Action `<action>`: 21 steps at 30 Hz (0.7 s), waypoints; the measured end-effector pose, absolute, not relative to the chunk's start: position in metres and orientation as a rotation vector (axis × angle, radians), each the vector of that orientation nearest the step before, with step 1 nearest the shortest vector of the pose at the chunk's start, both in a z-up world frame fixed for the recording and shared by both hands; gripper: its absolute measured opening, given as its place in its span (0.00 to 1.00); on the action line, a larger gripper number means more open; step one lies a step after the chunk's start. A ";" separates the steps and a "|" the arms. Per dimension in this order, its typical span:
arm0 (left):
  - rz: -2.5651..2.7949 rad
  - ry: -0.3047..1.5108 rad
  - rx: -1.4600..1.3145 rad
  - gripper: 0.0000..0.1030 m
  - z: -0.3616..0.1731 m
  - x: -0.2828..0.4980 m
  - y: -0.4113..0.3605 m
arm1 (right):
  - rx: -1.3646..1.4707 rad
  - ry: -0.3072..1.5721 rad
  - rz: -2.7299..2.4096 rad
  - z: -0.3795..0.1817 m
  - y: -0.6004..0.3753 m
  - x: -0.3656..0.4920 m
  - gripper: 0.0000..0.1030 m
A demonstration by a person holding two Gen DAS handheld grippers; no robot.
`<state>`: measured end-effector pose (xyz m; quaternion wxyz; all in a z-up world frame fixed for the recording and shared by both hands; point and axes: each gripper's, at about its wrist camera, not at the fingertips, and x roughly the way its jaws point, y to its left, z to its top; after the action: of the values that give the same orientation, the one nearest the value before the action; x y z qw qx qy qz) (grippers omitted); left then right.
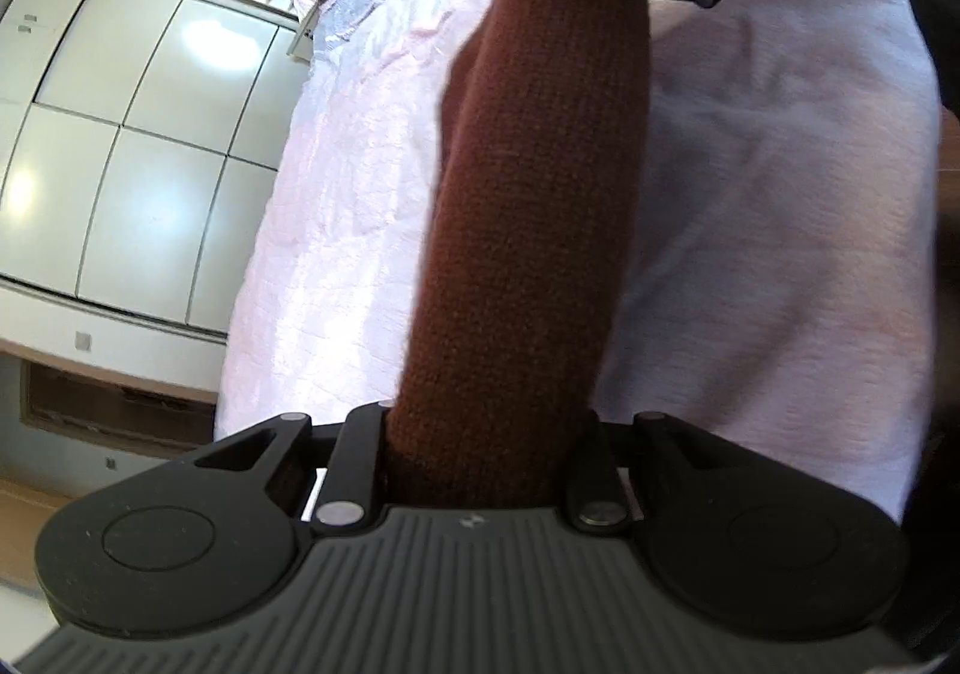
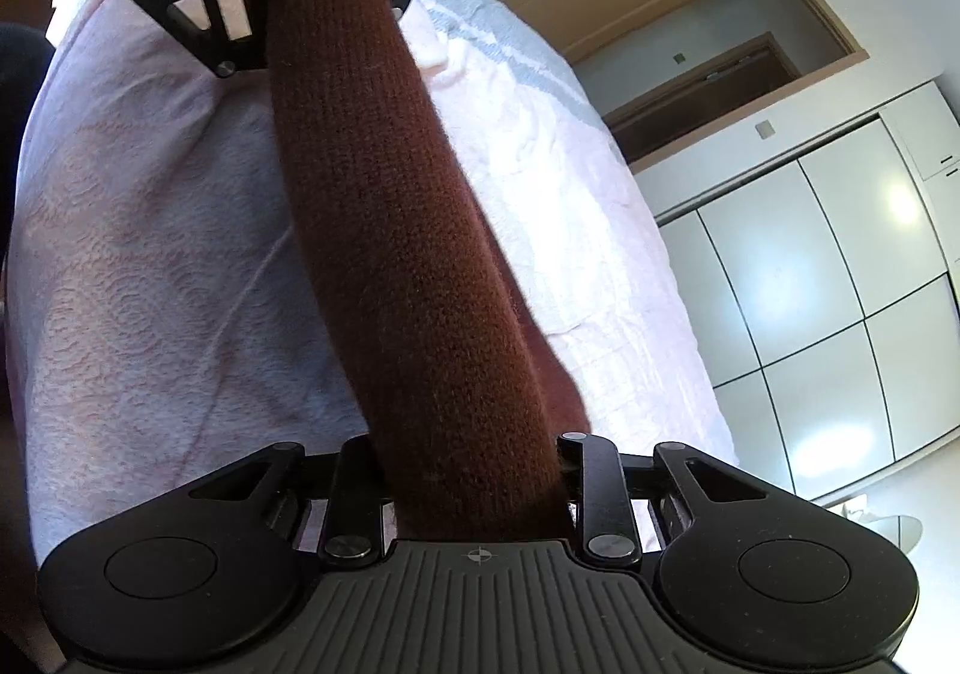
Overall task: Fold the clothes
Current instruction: 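Carry the folded vest with both grippers to the clothes stack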
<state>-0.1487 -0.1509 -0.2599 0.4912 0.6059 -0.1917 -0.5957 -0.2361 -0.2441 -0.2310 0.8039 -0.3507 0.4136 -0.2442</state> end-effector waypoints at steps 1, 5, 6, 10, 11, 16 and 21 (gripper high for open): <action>-1.440 -0.478 1.464 0.18 -0.253 -0.147 -0.161 | -0.746 0.874 -0.524 -0.226 -0.248 -0.236 0.25; -1.428 -0.521 1.447 0.18 -0.226 -0.135 -0.205 | -0.731 0.813 -0.530 -0.200 -0.277 -0.231 0.25; -1.428 -0.534 1.449 0.18 -0.221 -0.131 -0.217 | -0.732 0.795 -0.532 -0.192 -0.286 -0.229 0.24; -1.438 -0.586 1.501 0.18 -0.200 -0.119 -0.261 | -0.741 0.736 -0.534 -0.170 -0.336 -0.214 0.24; -1.438 -0.597 1.514 0.18 -0.195 -0.117 -0.269 | -0.739 0.732 -0.530 -0.166 -0.347 -0.211 0.24; -1.539 -0.543 1.546 0.17 -0.148 -0.136 -0.289 | -0.638 0.780 -0.522 -0.131 -0.368 -0.221 0.24; -1.697 -0.487 1.594 0.18 -0.089 -0.177 -0.294 | -0.480 0.887 -0.537 -0.065 -0.353 -0.278 0.24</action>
<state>-0.1774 -0.2936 -0.0890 0.3723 0.6220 -0.1901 -0.6621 -0.2781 -0.3529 -0.0652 0.8412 -0.2274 0.4197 -0.2540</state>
